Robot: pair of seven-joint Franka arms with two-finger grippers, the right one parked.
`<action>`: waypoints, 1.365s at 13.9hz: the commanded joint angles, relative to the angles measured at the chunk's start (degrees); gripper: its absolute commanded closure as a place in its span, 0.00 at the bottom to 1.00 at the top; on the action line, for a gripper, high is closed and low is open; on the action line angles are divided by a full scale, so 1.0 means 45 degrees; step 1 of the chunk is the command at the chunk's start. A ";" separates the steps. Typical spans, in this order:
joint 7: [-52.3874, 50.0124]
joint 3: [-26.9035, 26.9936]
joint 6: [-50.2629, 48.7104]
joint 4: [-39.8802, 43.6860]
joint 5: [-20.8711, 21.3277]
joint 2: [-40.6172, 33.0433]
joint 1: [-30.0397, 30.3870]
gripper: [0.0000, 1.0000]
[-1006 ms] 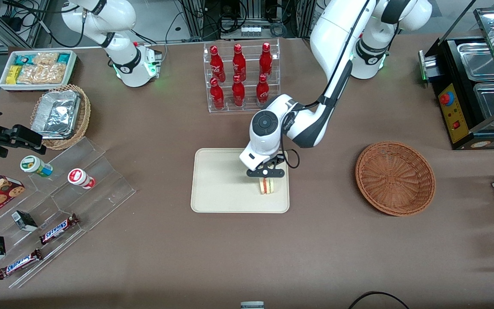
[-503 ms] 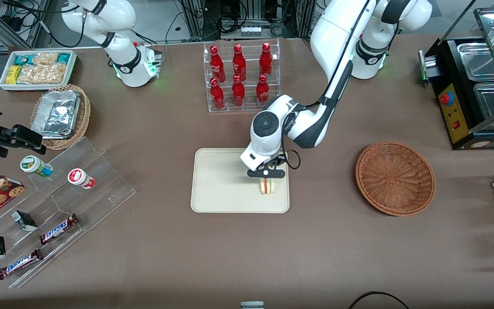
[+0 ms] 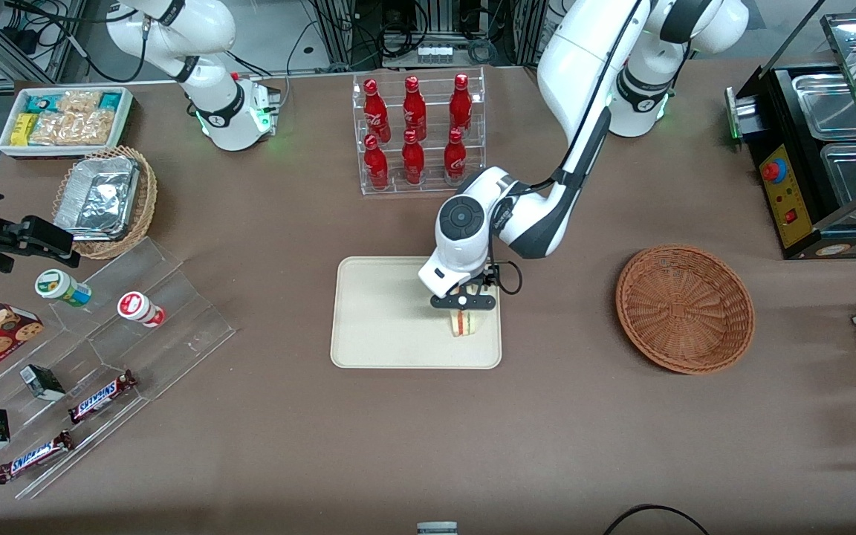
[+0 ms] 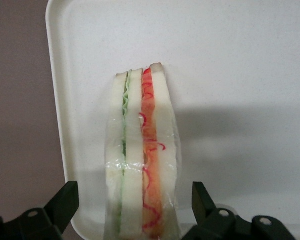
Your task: Place sandwich from basket to tray
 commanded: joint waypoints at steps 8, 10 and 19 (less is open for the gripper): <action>-0.1085 0.0364 -0.2796 0.0683 -0.0008 -0.3072 0.0177 0.00; -0.1359 0.0694 -0.3867 0.0683 0.0030 -0.4028 0.0177 0.00; -0.1165 0.3176 -0.8576 0.0527 0.0983 -0.7859 0.0216 0.00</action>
